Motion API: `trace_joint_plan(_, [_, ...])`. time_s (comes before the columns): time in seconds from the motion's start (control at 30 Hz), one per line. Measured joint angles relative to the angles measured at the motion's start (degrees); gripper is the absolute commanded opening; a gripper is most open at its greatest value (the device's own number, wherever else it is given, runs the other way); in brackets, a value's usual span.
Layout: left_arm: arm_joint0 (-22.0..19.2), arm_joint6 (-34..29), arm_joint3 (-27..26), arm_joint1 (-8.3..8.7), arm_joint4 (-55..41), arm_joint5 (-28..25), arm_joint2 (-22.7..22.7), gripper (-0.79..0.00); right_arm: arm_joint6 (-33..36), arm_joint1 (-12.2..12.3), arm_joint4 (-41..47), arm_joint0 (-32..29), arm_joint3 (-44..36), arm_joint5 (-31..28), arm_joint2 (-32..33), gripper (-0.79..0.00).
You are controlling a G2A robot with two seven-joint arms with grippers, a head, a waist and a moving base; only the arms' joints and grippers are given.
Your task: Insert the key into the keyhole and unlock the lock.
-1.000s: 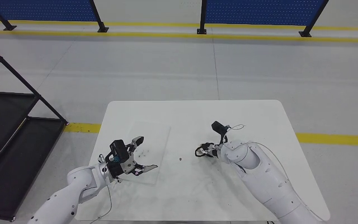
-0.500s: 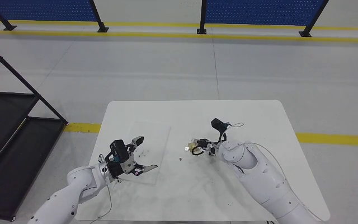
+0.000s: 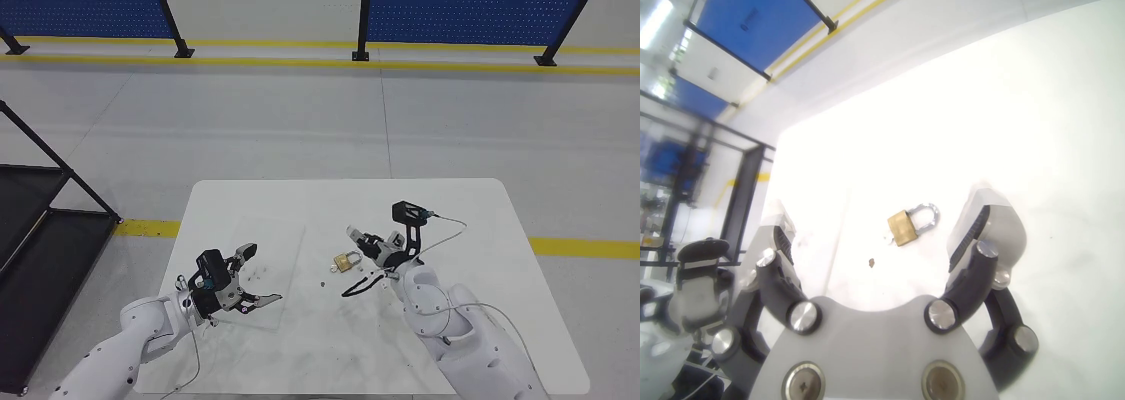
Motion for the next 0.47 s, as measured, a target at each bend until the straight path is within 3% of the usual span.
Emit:
trace_joint_plan(0.3, [0.0,0.0,0.0,-0.04,0.0,0.1,0.0,0.0,0.0,0.0,0.0,0.1,0.3,-0.1,0.0,0.0])
trace_joint_plan(0.47, [-0.5,-2.8,-0.2,-2.36,0.3,4.1,-1.3,-0.001,-2.8,0.3,-5.0,-2.7,0.8,-3.8,4.6,0.0])
